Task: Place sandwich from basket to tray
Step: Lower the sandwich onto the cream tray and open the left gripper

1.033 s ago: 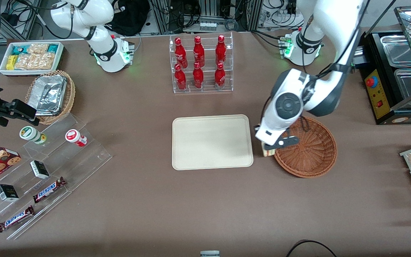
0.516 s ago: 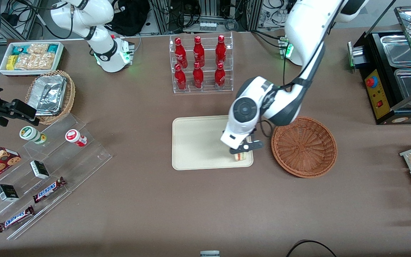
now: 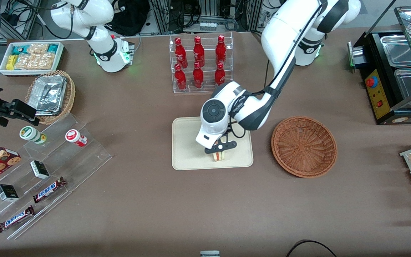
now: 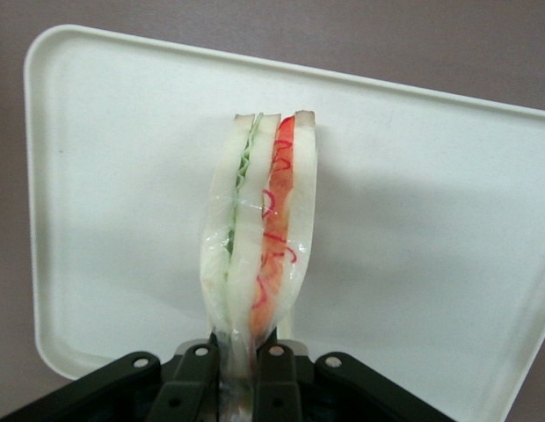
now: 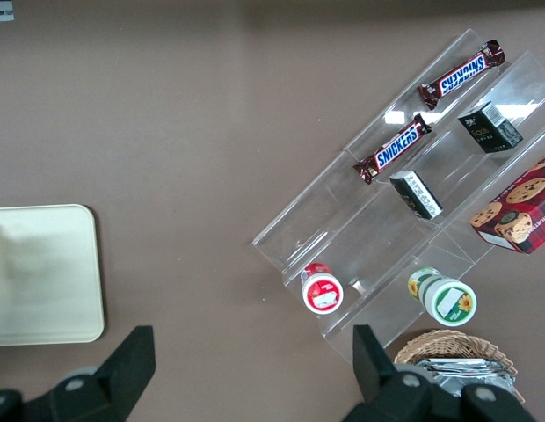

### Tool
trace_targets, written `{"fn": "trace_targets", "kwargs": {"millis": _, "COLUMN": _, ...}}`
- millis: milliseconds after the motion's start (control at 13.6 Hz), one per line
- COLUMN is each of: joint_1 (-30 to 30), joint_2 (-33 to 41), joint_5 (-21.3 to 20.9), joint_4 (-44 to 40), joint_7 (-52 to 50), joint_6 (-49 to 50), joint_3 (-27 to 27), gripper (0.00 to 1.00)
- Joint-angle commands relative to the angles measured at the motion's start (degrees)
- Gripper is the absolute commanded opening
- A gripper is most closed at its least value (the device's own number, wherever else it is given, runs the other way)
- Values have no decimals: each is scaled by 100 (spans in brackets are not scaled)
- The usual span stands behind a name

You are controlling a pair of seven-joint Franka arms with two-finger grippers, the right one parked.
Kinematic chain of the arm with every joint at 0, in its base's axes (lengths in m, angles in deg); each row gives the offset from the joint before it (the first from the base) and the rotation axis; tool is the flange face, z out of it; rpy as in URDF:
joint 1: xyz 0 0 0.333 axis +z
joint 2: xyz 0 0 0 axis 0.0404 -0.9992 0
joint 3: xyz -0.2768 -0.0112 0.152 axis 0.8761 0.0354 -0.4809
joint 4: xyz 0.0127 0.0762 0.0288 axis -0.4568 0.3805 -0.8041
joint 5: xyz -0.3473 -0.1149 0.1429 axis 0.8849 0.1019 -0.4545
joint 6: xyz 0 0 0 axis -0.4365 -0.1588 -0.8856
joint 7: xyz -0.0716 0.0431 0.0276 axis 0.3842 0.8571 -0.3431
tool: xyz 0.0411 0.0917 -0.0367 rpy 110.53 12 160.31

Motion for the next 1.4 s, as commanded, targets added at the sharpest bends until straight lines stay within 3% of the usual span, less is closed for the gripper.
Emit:
{"fn": "trace_targets", "kwargs": {"millis": 0, "joint_1": -116, "joint_2": -254, "joint_5": 4, "joint_4": -372, "joint_7": -147, "joint_6": 3, "joint_3": -56, "gripper": 0}}
{"fn": "trace_targets", "kwargs": {"millis": 221, "joint_1": -213, "joint_2": -316, "joint_5": 4, "joint_4": -345, "joint_7": -243, "joint_6": 3, "joint_3": -56, "gripper": 1}}
{"fn": "trace_targets", "kwargs": {"millis": 295, "joint_1": -222, "joint_2": -359, "joint_5": 4, "joint_4": -354, "joint_7": -261, "joint_6": 3, "joint_3": -56, "gripper": 3}}
{"fn": "trace_targets", "kwargs": {"millis": 369, "joint_1": -222, "joint_2": -377, "joint_5": 13, "joint_4": -363, "joint_7": -374, "joint_6": -6, "joint_3": -47, "gripper": 13}}
{"fn": "trace_targets", "kwargs": {"millis": 443, "joint_1": -239, "joint_2": -377, "joint_5": 4, "joint_4": -372, "joint_7": -506, "joint_6": -6, "joint_3": -38, "gripper": 44}}
{"fn": "trace_targets", "kwargs": {"millis": 516, "joint_1": -240, "joint_2": -351, "joint_5": 13, "joint_4": -363, "joint_7": -525, "joint_6": 3, "joint_3": -21, "gripper": 92}}
{"fn": "trace_targets", "kwargs": {"millis": 590, "joint_1": -248, "joint_2": -325, "joint_5": 4, "joint_4": -363, "joint_7": -499, "joint_6": 20, "joint_3": -21, "gripper": 100}}
{"fn": "trace_targets", "kwargs": {"millis": 959, "joint_1": -205, "joint_2": 350, "joint_5": -101, "joint_4": -136, "joint_7": -208, "joint_6": 292, "joint_3": -47, "gripper": 100}}
{"fn": "trace_targets", "kwargs": {"millis": 1328, "joint_1": -187, "joint_2": 913, "joint_5": -119, "joint_4": 66, "joint_7": -165, "joint_6": 1180, "joint_3": -345, "gripper": 100}}
